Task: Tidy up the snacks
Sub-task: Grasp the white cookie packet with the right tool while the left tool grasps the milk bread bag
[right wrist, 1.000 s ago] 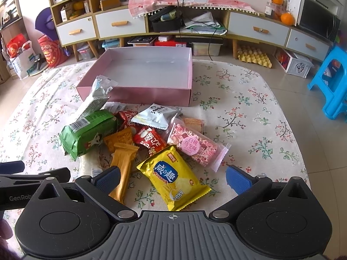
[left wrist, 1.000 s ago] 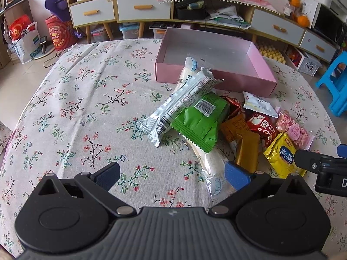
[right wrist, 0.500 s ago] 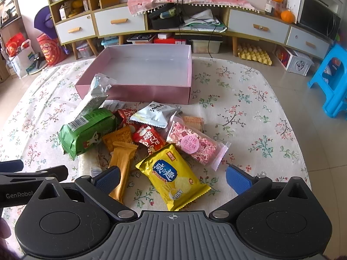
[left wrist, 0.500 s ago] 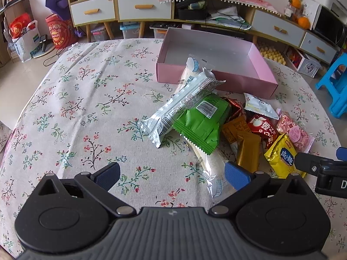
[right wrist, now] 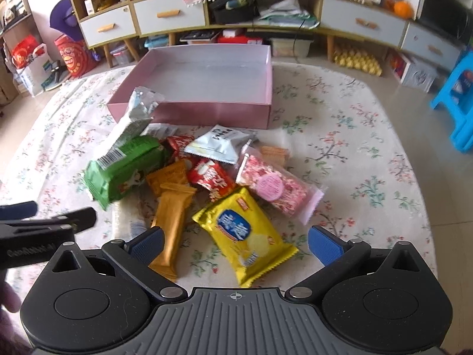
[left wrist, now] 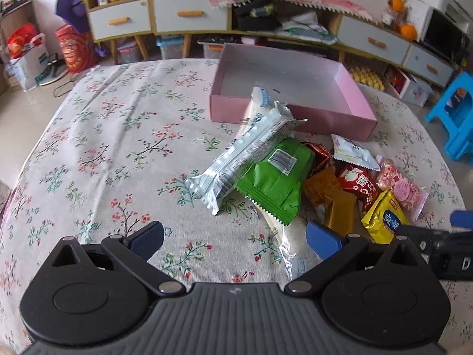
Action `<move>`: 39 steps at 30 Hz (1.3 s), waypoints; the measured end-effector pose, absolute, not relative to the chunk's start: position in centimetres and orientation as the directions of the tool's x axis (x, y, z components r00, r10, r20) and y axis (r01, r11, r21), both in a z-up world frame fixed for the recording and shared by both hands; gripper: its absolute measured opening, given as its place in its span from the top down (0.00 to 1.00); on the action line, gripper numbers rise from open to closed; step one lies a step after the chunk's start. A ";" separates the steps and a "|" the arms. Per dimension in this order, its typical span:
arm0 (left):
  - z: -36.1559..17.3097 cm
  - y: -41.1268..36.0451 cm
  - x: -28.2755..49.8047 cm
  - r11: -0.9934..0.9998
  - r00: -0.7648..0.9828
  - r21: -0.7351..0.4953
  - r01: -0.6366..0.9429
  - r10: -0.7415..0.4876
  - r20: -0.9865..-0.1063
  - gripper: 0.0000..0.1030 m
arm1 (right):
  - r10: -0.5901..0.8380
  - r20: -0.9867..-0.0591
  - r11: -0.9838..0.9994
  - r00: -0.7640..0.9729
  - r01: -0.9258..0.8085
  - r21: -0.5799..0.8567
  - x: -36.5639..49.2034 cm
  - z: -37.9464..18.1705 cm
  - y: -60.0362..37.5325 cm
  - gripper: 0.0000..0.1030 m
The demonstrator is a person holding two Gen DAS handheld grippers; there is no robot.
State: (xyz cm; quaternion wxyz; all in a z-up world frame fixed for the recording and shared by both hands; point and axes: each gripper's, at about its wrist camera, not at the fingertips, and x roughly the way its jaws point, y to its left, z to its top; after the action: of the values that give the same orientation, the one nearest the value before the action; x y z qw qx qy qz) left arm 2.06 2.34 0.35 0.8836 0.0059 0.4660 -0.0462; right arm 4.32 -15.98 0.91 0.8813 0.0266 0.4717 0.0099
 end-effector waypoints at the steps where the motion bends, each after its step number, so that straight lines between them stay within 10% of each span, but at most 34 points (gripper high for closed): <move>1: 0.4 2.3 2.5 0.994 0.550 -0.027 0.106 -0.081 -0.831 0.00 | 0.047 -0.832 0.998 0.552 0.000 0.056 4.8 1.2 -16.0 0.00; 23: -1.1 3.0 10.1 0.946 0.546 -0.173 0.273 -0.300 -0.782 0.34 | 0.181 -0.827 0.962 0.532 0.080 0.262 17.4 -3.2 -17.7 0.05; 34: -1.5 3.5 10.2 0.924 0.513 -0.234 0.303 -0.365 -0.777 0.46 | 0.083 -0.825 0.989 0.558 0.053 0.135 17.1 -3.7 -16.5 0.50; 39: -1.3 3.5 10.2 0.923 0.524 -0.223 0.313 -0.363 -0.770 0.55 | 0.077 -0.826 0.989 0.559 0.058 0.132 16.9 -3.5 -16.2 0.54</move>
State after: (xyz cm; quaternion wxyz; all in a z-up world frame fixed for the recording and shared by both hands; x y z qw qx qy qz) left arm 10.17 3.48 -1.31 0.8725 -0.0281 0.4477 -0.1937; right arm 16.92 -16.21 -3.53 0.8798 0.0724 0.4698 0.0054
